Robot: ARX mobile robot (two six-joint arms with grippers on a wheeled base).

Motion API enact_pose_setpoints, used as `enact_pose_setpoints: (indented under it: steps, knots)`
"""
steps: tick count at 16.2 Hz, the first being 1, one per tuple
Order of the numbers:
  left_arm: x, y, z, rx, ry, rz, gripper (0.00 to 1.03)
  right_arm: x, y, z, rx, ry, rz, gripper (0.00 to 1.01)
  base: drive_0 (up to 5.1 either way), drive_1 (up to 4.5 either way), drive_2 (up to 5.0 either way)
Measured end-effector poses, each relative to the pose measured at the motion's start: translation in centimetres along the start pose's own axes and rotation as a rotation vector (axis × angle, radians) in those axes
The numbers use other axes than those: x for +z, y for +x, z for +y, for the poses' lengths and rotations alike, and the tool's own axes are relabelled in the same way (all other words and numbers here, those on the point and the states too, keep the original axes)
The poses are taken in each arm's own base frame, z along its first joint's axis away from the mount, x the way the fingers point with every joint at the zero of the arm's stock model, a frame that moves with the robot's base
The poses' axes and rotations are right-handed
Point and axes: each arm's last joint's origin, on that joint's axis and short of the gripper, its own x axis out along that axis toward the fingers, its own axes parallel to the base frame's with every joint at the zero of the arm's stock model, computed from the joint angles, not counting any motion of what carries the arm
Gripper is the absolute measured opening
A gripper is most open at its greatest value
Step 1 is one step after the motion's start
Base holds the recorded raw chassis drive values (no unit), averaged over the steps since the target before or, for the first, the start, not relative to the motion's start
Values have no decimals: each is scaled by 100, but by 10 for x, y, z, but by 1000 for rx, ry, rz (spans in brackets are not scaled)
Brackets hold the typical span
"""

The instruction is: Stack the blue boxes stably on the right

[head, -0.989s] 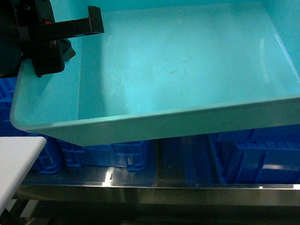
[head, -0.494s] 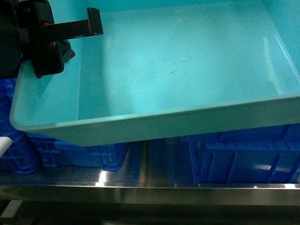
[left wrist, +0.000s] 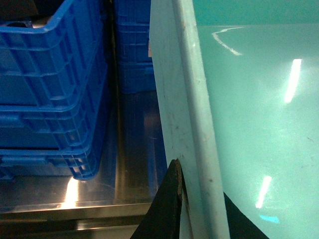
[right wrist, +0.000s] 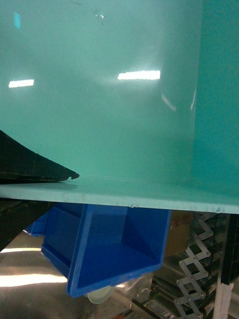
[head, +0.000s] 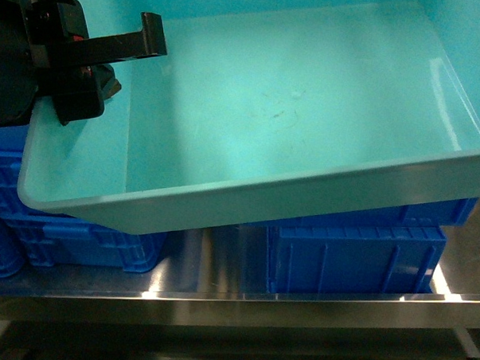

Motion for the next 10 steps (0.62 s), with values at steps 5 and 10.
enact_pose_setpoints:
  steps: [5,10]
  knots:
    - [0,0,0,0,0,1,5,0,0,0,0,0,1,2,431,-211,-211]
    - [0,0,0,0,0,0,5,0,0,0,0,0,0,2,416,-205,-205]
